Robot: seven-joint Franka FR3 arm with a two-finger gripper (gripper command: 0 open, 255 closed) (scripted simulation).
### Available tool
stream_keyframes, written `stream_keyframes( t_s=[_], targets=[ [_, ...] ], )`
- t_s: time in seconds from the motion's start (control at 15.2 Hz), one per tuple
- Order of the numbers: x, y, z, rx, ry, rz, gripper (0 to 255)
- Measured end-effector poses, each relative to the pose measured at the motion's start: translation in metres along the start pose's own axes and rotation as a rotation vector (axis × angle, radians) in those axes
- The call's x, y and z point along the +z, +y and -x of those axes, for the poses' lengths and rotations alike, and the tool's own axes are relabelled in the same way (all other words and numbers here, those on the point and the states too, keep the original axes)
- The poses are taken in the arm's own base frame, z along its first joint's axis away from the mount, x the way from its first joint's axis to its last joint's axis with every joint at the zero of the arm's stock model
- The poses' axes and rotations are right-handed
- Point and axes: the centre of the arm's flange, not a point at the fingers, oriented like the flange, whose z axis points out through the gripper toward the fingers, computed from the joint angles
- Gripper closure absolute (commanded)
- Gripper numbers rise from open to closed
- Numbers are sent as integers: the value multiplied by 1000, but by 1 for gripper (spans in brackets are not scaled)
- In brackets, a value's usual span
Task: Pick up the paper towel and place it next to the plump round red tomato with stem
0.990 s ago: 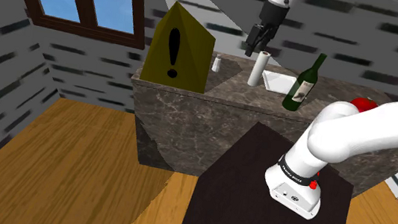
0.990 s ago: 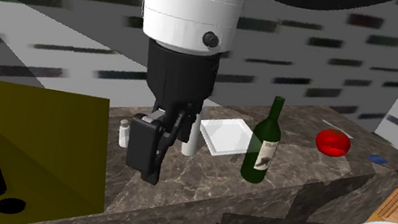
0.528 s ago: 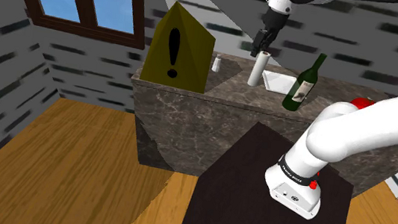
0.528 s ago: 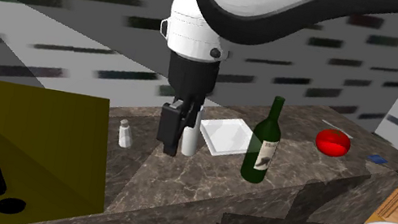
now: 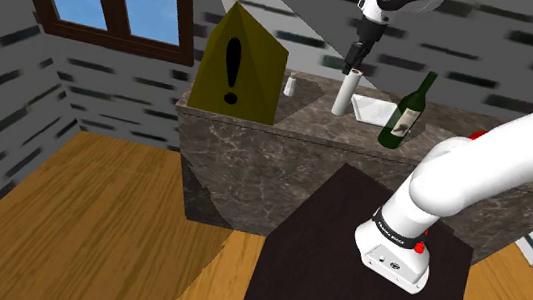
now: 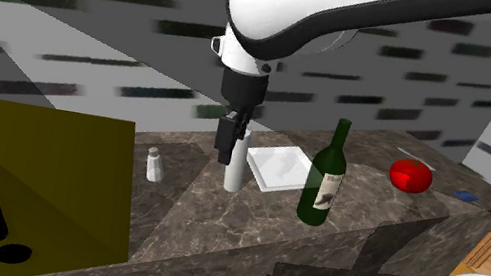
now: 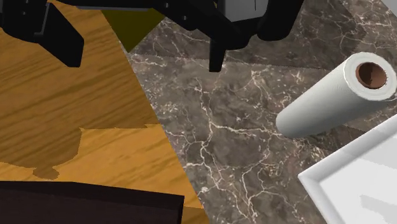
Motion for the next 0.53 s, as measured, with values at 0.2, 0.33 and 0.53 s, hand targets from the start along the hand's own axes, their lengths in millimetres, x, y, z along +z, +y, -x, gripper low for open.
stream_keyframes(
  t_s=[0.2, 0.33, 0.53],
  targets=[
    [12, 36, -5, -21, -1, 2, 0],
    [19, 58, -9, -36, -2, 4, 0],
    [37, 94, -14, -57, -3, 6, 0]
  ],
)
